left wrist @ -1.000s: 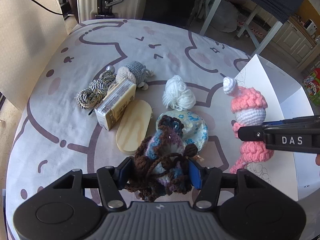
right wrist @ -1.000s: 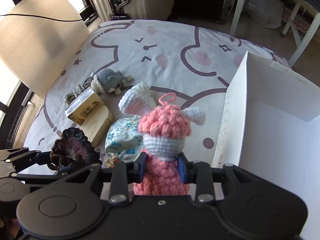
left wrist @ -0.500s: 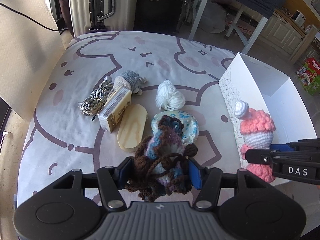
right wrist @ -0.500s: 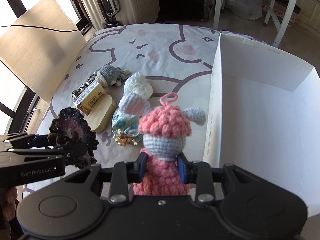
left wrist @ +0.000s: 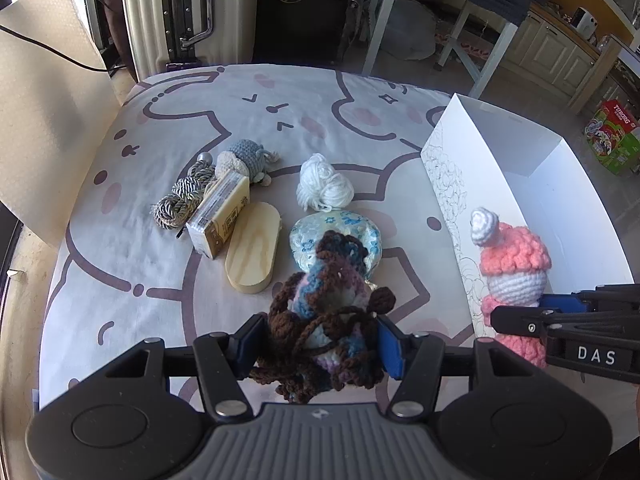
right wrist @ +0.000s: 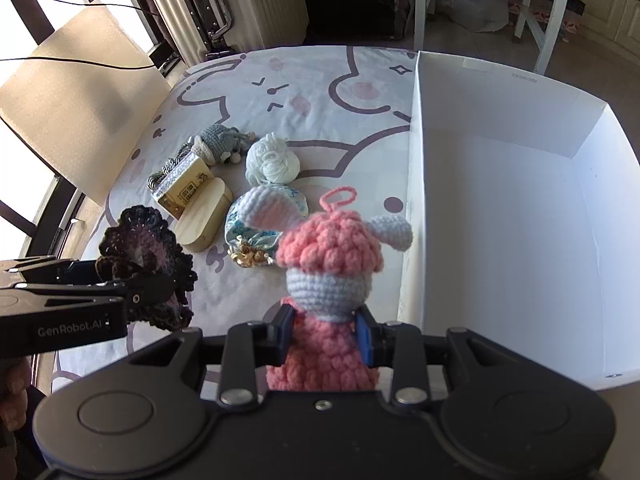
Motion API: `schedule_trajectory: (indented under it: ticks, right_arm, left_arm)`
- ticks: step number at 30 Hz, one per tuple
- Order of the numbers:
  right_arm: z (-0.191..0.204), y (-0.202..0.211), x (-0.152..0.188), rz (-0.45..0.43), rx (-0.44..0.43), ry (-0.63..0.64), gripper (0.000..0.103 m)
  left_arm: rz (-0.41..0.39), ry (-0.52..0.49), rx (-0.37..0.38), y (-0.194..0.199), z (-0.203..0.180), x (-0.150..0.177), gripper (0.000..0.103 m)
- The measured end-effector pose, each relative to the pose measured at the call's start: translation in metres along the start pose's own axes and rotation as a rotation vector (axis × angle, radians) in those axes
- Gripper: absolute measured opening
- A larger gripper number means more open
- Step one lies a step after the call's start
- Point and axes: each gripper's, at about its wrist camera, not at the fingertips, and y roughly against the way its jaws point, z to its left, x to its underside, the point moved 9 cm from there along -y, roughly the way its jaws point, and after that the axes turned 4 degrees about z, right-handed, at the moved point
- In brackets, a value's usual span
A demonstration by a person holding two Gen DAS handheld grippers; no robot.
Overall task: Organize objects
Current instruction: 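Lift both held dolls and carry them over the white box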
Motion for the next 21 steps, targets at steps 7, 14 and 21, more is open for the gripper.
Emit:
schedule_trajectory:
  ticks: [7,14,21]
  right_arm:
    - [-0.009,0.032,-0.021,-0.093,-0.036,-0.013,0.034]
    - [-0.039,0.073,-0.045,-0.202,-0.027,-0.042,0.034]
    - [-0.085,0.098,-0.058,-0.254,0.007,-0.077,0.034]
  left_arm:
    - [-0.066,-0.03,-0.008,0.025,-0.018,-0.028,0.06]
    - [-0.132,-0.088,-0.007,0.046,-0.055,-0.063,0.06]
    - [-0.166,-0.135,0.024,0.054,-0.102,-0.09,0.06]
